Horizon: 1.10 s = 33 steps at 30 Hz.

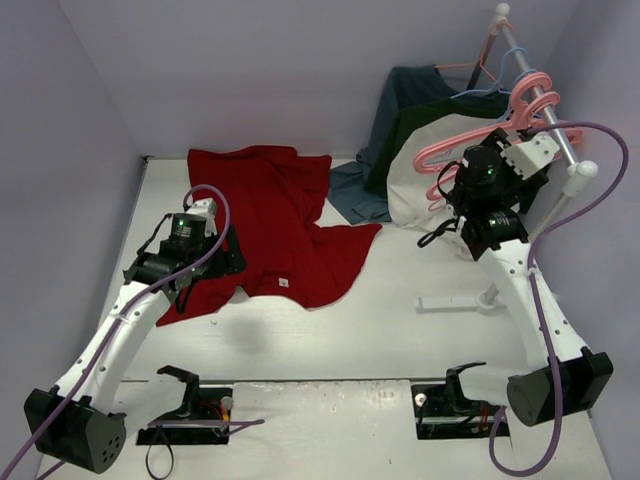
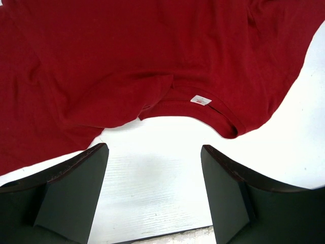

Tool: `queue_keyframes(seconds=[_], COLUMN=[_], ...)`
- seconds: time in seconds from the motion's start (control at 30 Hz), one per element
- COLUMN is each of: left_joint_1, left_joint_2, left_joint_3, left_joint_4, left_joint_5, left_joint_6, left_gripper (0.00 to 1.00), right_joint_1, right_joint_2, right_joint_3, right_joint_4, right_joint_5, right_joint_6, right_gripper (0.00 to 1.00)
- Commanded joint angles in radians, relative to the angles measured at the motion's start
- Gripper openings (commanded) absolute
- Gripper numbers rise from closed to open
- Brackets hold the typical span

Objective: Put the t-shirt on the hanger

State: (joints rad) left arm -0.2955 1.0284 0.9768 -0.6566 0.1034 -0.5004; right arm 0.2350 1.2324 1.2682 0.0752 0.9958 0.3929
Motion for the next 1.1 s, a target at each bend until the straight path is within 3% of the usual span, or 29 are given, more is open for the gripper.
queue_keyframes(seconds=[0.0, 0.53, 0.83, 1.0, 1.07], left_joint_1=[-0.007, -0.008, -0.008, -0.008, -0.008], left_joint_2=[-0.028, -0.048, -0.023, -0.013, -0.005], left_joint_3=[0.041, 0.026, 0.033, 0.039, 0.045], left_joint_4=[0.012, 0.014, 0.014, 0.017, 0.015], left_joint_5=[0.023, 0.015, 0.009, 0.009, 0.006], left_joint_6=[0.007, 0.006, 0.019, 0.022, 0.026], left_gripper=[0.7, 0.7, 0.7, 0.7, 0.7], right_joint_1=[-0.032, -0.077, -0.094, -0.094, -0.089], right_joint_2=[0.034, 0.116, 0.16, 0.172, 0.166], right_joint_3=[0.041, 0.049, 0.063, 0.073, 0.082], right_joint_4=[0.031, 0.018, 0.019, 0.021, 0.022], right_joint_5=[-0.026, -0.078, -0.078, -0.083, -0.08], right_joint_6=[0.046, 0.053, 0.046, 0.041, 0.015], right_gripper=[0.69, 0.58, 0.58, 0.39, 0.2])
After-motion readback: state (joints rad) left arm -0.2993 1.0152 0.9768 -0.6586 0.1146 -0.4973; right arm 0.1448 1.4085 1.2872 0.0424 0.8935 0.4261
